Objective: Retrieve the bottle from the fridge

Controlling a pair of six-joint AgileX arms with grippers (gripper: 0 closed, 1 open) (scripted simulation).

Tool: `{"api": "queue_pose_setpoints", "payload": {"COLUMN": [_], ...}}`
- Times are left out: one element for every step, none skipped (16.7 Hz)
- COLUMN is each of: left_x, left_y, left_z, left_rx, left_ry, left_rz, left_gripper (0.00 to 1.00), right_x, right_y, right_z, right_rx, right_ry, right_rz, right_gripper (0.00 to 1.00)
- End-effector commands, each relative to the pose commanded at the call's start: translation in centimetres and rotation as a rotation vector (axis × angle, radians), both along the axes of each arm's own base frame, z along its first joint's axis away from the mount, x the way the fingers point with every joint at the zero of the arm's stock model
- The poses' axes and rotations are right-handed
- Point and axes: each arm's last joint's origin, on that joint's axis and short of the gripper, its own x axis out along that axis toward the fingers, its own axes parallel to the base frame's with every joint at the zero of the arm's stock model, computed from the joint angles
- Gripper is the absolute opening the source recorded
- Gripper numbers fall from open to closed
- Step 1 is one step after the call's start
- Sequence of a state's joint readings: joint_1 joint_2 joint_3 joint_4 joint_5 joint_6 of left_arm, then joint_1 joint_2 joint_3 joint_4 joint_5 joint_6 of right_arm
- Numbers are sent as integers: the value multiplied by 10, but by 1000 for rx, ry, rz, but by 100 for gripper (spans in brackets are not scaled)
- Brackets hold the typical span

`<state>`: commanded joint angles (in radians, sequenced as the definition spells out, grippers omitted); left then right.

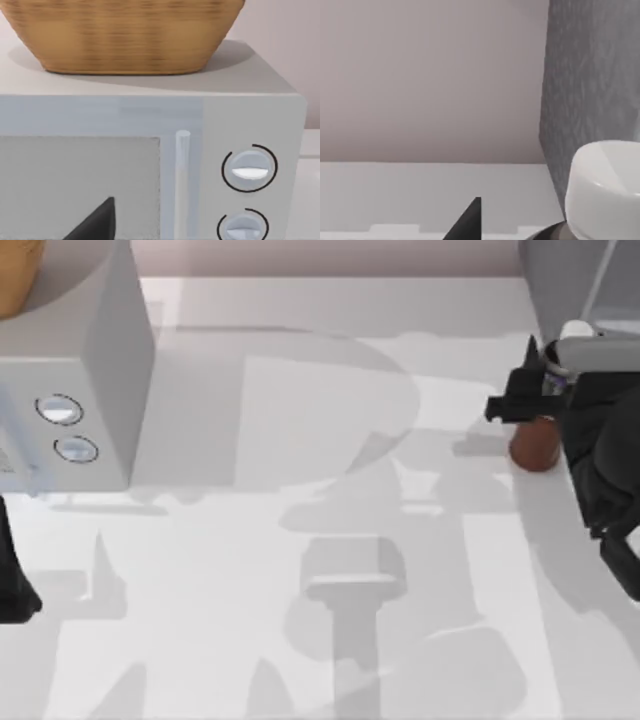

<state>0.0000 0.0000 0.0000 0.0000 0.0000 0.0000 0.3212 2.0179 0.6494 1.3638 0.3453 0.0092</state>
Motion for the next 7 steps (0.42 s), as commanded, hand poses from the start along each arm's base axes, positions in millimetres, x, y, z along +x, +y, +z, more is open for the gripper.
{"api": "queue_pose_setpoints", "payload": {"left_x": [0,0,0,0,0,0,0], "left_y": [0,0,0,0,0,0,0], "left_z": [0,0,0,0,0,0,0], "left_rx": [0,0,0,0,0,0,0], "left_ry": [0,0,0,0,0,0,0], "left_rz": [0,0,0,0,0,0,0], "left_gripper": [100,100,100,100,100,100,100], "right_x": [0,0,0,0,0,0,0], "right_y": [0,0,0,0,0,0,0], "right_z": [0,0,0,0,0,0,0], "right_rx": [0,0,0,0,0,0,0], "right_ry": [0,0,0,0,0,0,0], "right_rz": [0,0,0,0,0,0,0], "right_gripper": [98,100,100,100,100,100,100]}}
